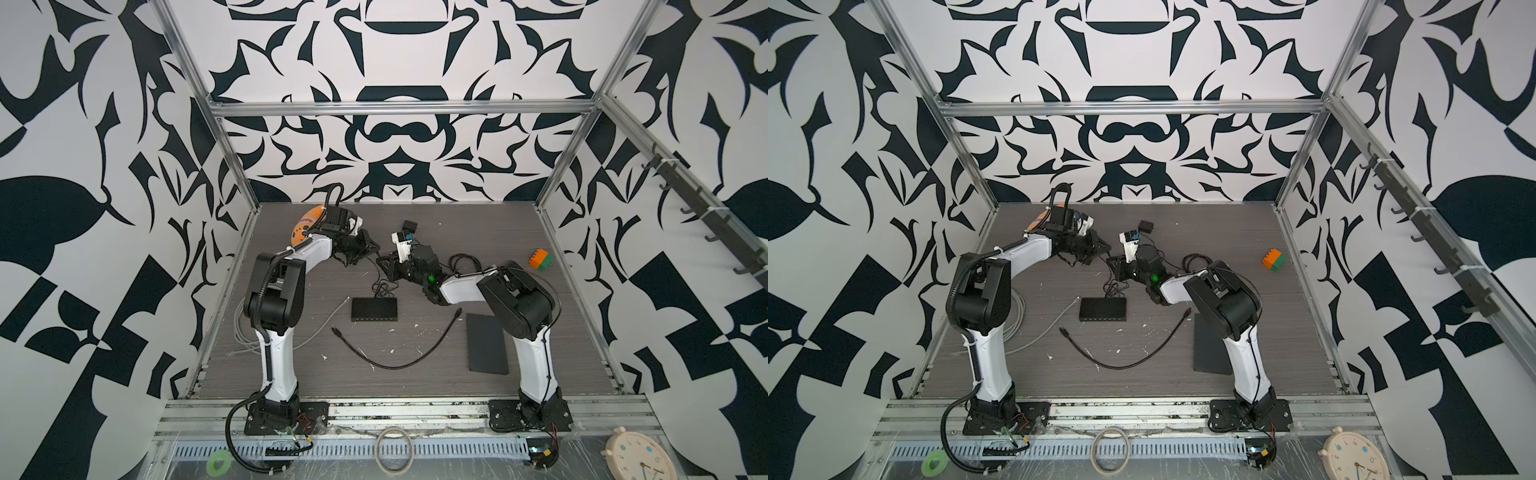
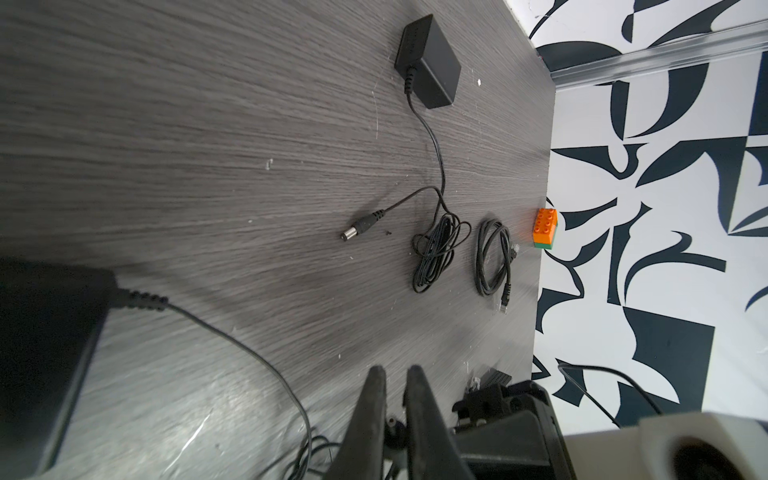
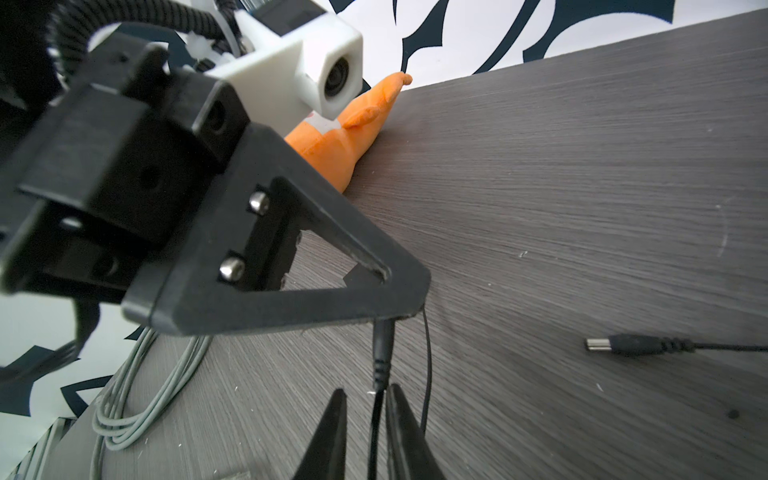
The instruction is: Insert the plug into the switch port
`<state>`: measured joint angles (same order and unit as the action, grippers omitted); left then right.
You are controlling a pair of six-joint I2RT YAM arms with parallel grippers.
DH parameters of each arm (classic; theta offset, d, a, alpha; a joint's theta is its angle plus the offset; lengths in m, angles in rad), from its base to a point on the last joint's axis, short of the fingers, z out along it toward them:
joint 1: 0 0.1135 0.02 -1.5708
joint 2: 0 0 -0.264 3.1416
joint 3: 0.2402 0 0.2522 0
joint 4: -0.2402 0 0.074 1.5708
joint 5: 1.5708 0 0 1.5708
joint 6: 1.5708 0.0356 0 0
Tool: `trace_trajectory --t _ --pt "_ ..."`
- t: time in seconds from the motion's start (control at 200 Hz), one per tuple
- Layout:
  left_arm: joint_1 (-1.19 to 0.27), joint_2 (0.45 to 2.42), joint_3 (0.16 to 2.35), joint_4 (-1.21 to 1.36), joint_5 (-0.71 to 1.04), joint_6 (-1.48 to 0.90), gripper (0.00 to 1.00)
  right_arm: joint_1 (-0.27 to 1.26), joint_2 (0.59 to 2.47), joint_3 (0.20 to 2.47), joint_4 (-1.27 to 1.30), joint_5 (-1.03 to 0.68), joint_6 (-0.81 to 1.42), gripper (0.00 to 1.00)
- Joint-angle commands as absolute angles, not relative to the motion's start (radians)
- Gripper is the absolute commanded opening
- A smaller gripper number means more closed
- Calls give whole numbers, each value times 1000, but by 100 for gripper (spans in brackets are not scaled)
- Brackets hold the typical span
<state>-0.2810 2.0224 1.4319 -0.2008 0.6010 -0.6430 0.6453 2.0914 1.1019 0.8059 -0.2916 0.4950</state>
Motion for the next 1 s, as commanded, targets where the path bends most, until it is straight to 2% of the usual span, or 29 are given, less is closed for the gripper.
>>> trace_trajectory --t 0.0,0.225,0.455,0.74,0.995 --pt "-288 1997 1416 -220 617 -658 13 651 2051 1120 885 -255 478 20" --pt "-288 1994 1405 -219 617 -660 13 651 2052 1117 936 -238 506 17" --pt "-288 1987 1400 -213 613 -665 13 651 2046 1126 921 -224 505 24" --pt "-288 1981 1390 -198 615 -677 13 650 2046 1127 913 -143 532 17" --pt "-288 1982 1384 -187 611 -686 13 651 2051 1154 888 -160 528 19"
